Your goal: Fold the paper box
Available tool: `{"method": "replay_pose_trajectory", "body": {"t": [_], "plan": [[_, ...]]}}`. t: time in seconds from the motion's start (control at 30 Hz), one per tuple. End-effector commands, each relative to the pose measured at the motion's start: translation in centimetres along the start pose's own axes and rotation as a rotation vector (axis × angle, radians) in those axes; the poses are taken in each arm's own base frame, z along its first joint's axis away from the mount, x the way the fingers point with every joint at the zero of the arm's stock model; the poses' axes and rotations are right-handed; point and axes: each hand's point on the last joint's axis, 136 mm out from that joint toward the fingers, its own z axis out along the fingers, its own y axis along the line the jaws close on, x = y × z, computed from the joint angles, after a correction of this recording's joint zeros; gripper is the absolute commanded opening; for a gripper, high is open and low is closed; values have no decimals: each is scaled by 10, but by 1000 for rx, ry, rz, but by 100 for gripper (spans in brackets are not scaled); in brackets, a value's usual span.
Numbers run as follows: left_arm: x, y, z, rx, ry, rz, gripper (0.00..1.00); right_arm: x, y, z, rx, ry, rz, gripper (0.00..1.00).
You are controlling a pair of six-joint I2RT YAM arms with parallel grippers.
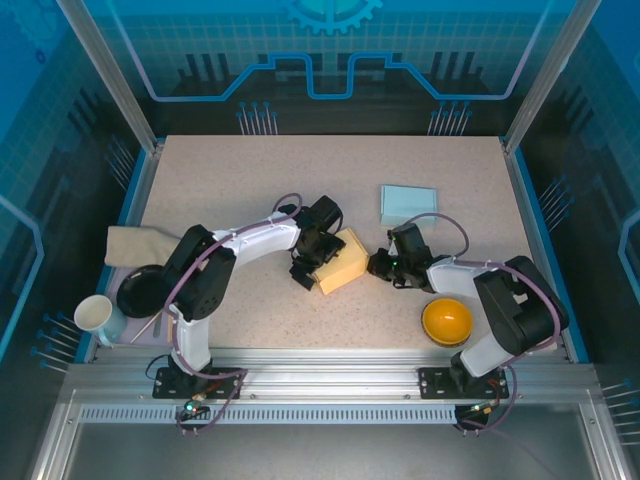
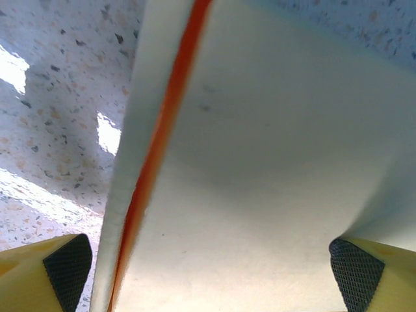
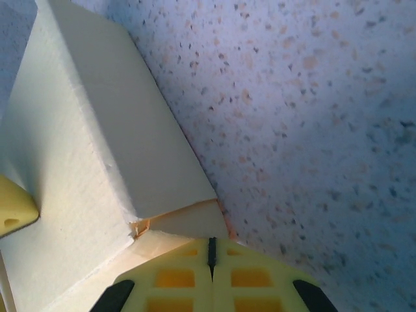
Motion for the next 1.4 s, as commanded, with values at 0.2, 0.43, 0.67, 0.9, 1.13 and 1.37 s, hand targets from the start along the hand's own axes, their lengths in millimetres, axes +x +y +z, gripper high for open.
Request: {"method": "replay_pose_trajectory", "body": {"t": [0.2,0.43,0.67,0.9,1.13,1.37], "plan": [[-1,35,19,-141,7,-2,99,13,20,-21,-42,33,39,3],[-2,34,19,-139,-1,-7,99,39,24,-35,-10,67,77,3],[-3,35,18,-145,-6,-7,99,63,42,-17,-55,113,100,3],[-1,37,21,-147,1,-13,99,59,71,7,-95,91,88,2],[5,37,24,-147,21,-7,99,44,89,28,-150,7,121,1],[6,31,9,-114,12,24,99,42,76,17,-97,0,119,2]]}}
